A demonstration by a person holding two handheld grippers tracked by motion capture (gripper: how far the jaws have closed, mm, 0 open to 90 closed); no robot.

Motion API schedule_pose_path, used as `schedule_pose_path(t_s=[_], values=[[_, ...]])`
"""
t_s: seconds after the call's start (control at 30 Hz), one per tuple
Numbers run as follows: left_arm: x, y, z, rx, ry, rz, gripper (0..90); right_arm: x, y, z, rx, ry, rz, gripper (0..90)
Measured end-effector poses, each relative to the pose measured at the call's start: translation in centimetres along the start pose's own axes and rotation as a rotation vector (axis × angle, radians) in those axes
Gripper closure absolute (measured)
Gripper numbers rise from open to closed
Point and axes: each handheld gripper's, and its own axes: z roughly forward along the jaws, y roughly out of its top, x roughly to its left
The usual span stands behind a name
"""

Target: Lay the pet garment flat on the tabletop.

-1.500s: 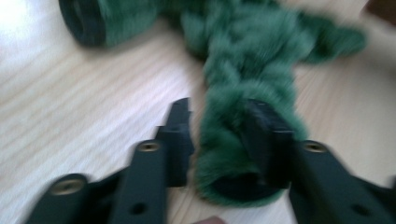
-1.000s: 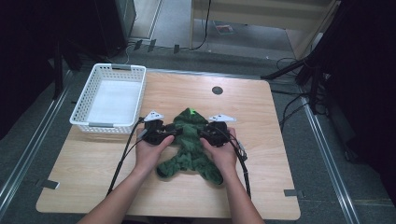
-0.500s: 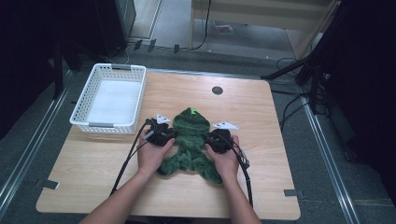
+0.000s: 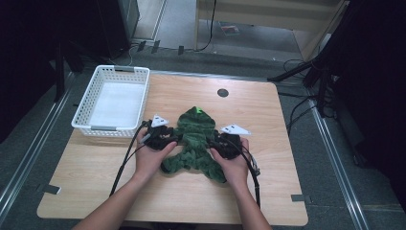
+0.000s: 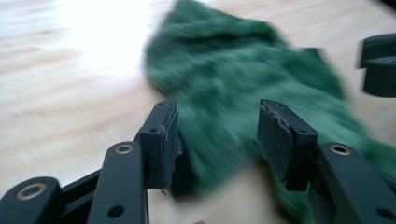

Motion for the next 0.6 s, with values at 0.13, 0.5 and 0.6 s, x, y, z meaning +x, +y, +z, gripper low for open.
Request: schedule_pose_path(t_s=[0.13,0.5,0.6], values=[[-1.6,-1.5,-0.3,0.047,-0.076,0.04,47.0,0.9,-1.6,-0.4,0.066,0.093,-0.026,56.0],[-2.3,-3.0,0.8,0.127,-0.051,0.114,86.5,2.0,-3.9,0.4,0.118,-0.047,-0.126,82.8],[-2.2,-3.1,0.5,0.092,-0.058,0.102,69.1,1.8,-4.1,0.4,0.108,-0.031,-0.108,71.7]])
